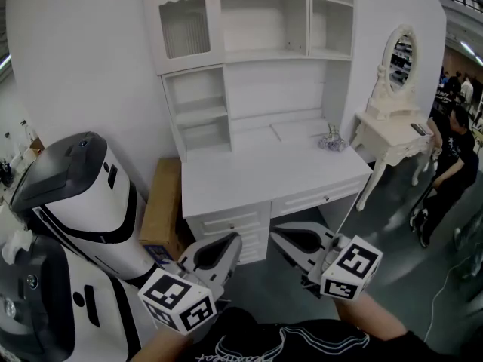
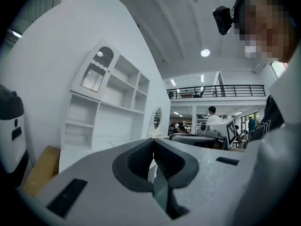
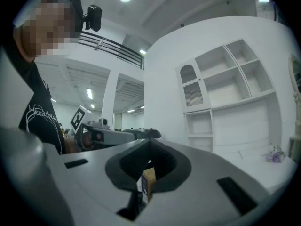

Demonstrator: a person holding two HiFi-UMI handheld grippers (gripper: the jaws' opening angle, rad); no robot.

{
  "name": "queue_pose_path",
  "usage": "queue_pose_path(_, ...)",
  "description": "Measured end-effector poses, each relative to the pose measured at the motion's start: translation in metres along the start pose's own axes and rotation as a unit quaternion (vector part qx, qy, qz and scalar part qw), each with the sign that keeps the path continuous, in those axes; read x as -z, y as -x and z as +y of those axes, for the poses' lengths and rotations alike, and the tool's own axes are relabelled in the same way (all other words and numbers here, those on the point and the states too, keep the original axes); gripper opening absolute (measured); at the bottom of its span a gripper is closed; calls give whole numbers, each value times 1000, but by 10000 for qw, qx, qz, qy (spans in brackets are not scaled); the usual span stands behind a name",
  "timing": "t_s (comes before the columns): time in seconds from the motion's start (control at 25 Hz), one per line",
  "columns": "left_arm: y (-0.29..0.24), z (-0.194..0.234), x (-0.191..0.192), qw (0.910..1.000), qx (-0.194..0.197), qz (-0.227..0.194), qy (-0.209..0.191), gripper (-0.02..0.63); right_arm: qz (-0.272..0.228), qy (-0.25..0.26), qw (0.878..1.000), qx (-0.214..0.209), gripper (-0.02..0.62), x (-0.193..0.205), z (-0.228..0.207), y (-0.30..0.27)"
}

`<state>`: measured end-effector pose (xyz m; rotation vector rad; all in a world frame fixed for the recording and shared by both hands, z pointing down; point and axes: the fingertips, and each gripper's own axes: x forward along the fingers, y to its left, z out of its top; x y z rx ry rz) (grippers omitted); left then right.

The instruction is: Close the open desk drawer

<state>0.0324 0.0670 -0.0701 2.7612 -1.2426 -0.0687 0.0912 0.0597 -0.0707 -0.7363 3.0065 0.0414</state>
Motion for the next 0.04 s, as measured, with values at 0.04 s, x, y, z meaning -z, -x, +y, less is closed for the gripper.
queue_pose_path(0.04, 0, 0, -2, 10000, -4, -4, -15, 5, 5, 53, 10000, 6, 6, -1, 1, 0)
